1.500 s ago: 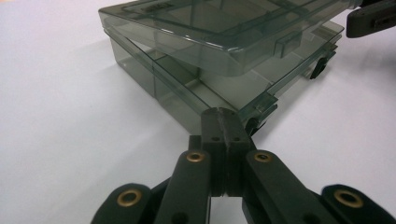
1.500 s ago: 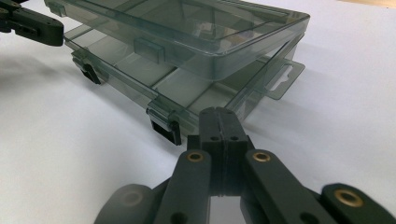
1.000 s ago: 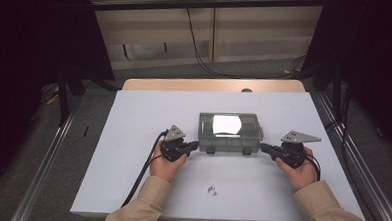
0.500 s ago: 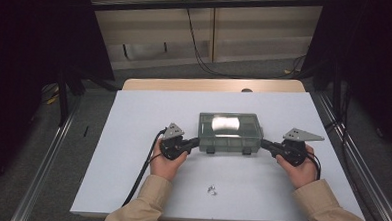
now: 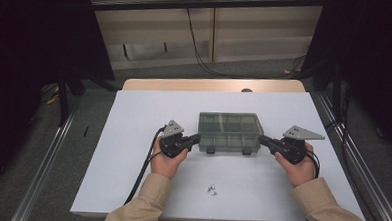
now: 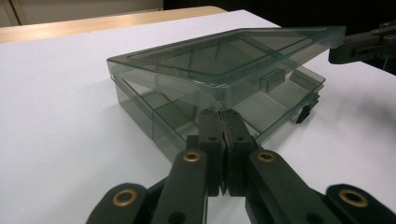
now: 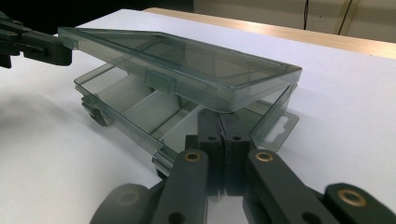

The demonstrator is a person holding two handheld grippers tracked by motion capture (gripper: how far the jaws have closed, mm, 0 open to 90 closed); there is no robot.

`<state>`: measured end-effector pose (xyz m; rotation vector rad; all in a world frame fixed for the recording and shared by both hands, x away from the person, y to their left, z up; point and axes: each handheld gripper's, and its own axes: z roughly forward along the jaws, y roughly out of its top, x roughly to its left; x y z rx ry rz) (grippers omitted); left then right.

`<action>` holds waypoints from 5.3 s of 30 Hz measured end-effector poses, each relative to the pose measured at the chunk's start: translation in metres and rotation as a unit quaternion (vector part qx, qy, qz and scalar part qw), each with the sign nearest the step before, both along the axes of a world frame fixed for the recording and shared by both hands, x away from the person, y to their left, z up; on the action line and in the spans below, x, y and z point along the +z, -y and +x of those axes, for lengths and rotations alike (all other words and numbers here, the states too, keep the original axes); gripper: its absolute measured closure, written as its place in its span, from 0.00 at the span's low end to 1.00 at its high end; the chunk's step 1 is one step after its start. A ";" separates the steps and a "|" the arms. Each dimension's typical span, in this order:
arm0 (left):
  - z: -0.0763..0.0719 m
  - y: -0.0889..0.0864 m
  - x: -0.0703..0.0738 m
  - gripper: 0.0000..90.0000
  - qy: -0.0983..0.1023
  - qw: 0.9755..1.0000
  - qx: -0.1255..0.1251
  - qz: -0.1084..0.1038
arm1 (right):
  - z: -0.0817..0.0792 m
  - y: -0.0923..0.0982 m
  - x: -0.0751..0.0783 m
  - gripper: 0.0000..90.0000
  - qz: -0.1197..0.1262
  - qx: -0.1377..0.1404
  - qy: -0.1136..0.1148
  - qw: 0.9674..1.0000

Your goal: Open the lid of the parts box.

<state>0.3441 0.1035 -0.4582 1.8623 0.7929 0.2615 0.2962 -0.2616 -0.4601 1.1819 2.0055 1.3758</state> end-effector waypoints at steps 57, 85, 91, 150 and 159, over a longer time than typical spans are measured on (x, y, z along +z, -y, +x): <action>0.012 0.006 0.017 0.65 0.063 0.997 0.046 0.008 | 0.015 -0.003 0.017 0.76 -0.020 -0.024 0.049 0.998; 0.027 0.017 0.039 0.82 0.082 0.995 0.063 0.012 | 0.031 0.001 0.039 0.91 -0.008 -0.044 0.056 0.997; 0.030 0.016 0.042 0.86 0.080 0.994 0.069 0.007 | 0.035 0.002 0.040 0.93 -0.008 -0.047 0.054 0.997; 0.068 0.024 0.052 0.91 0.065 0.994 0.092 -0.007 | 0.074 0.001 0.044 0.92 0.004 -0.069 0.065 0.995; 0.076 0.027 0.048 0.90 0.066 0.993 0.095 -0.002 | 0.084 0.001 0.041 0.92 0.005 -0.070 0.069 0.995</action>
